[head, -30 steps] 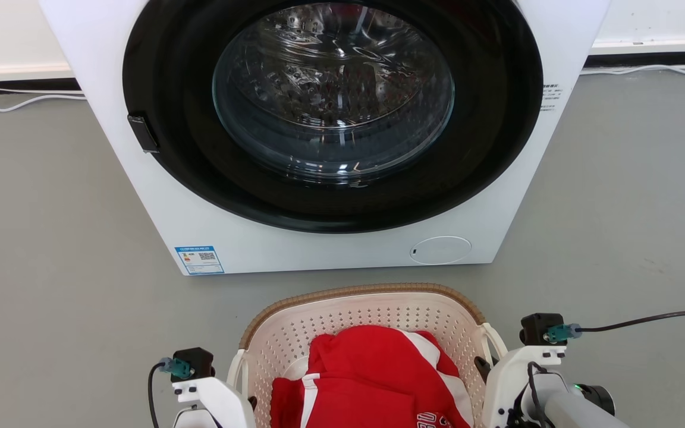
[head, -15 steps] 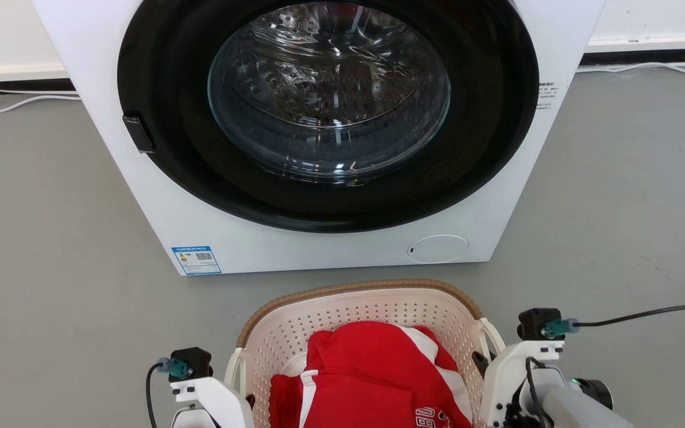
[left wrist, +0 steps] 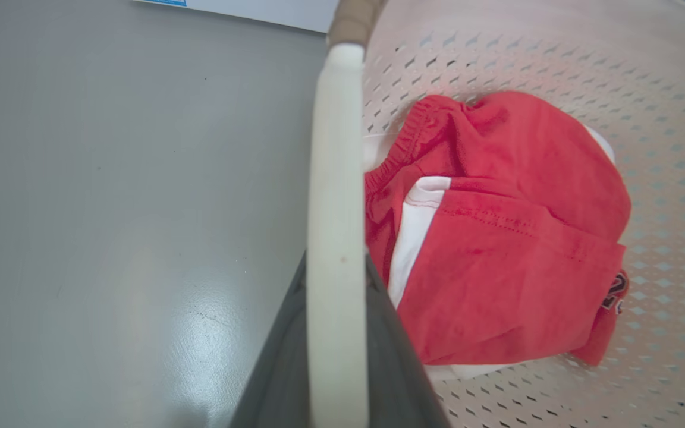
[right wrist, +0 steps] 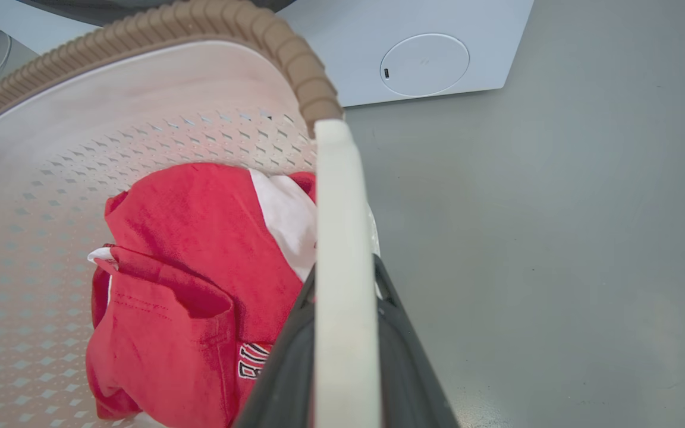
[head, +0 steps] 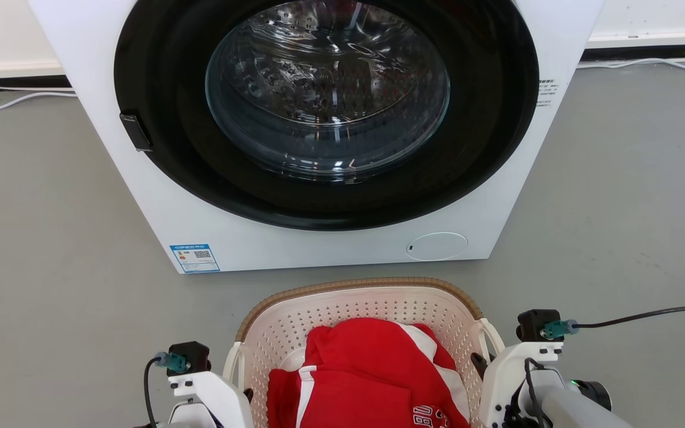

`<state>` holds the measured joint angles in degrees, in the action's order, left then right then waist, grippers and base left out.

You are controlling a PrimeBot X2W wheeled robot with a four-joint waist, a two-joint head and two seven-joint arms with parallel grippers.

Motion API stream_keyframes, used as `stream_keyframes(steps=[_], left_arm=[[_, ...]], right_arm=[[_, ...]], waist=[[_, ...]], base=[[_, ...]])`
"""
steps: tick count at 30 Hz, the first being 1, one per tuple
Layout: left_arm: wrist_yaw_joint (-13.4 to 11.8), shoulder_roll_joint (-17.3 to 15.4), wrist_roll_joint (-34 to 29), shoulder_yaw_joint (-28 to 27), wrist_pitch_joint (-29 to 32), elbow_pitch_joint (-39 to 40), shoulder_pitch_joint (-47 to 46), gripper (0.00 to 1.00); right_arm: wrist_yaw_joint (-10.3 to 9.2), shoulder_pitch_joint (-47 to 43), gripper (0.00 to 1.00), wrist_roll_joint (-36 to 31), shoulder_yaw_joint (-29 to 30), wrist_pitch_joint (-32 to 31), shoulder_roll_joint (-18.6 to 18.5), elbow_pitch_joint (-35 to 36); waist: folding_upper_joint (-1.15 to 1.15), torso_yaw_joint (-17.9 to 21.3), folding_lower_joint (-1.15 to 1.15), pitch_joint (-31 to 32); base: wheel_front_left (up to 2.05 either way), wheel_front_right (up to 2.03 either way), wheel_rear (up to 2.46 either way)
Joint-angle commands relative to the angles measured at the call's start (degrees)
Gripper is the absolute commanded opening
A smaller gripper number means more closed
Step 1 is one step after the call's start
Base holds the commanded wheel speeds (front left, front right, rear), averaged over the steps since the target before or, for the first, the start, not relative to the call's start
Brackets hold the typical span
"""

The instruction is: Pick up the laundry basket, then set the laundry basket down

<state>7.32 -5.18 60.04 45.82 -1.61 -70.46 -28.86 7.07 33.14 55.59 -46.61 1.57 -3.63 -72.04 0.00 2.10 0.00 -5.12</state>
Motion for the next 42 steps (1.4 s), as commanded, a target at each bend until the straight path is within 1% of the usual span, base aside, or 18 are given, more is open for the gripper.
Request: stream_keyframes(steps=[1, 13, 23, 34, 42], left_arm=[[0.16, -2.51, 0.54, -1.12, -1.17, 0.02, -2.96, 0.00], [0.16, -2.62, 1.85, 0.13, -2.10, -0.35, -3.74, 0.00], [0.16, -3.04, 2.34, 0.74, -4.46, -0.52, -5.99, 0.00], [0.17, -3.22, 1.81, 1.63, -9.17, -1.43, -9.53, 0.00], [0.17, -2.50, 0.92, 1.93, -12.09, -2.03, -12.81, 0.00]], right_arm=[[0.42, 1.05, 0.00, 0.29, -1.12, 1.14, -0.94, -0.09], [0.42, 1.67, 0.00, 1.76, -2.59, 1.91, -1.07, -0.13], [0.42, 3.42, 0.00, 2.77, -3.21, 3.72, -1.13, -0.05], [0.42, 6.19, 0.00, 3.84, -3.88, 7.29, -1.82, 0.54], [0.42, 8.53, 0.00, 4.47, -4.11, 10.77, -2.83, 1.00]], waist=[[0.00, 0.05, 0.00, -0.01], [0.00, 0.39, 0.00, -0.91], [0.00, 0.48, 0.00, -5.00], [0.00, 0.07, 0.00, -12.42], [0.00, -0.61, 0.00, -19.12]], base=[[0.00, 0.00, 0.00], [0.00, 0.00, 0.00], [0.00, 0.00, 0.00], [0.00, 0.00, 0.00], [0.00, 0.00, 0.00]])
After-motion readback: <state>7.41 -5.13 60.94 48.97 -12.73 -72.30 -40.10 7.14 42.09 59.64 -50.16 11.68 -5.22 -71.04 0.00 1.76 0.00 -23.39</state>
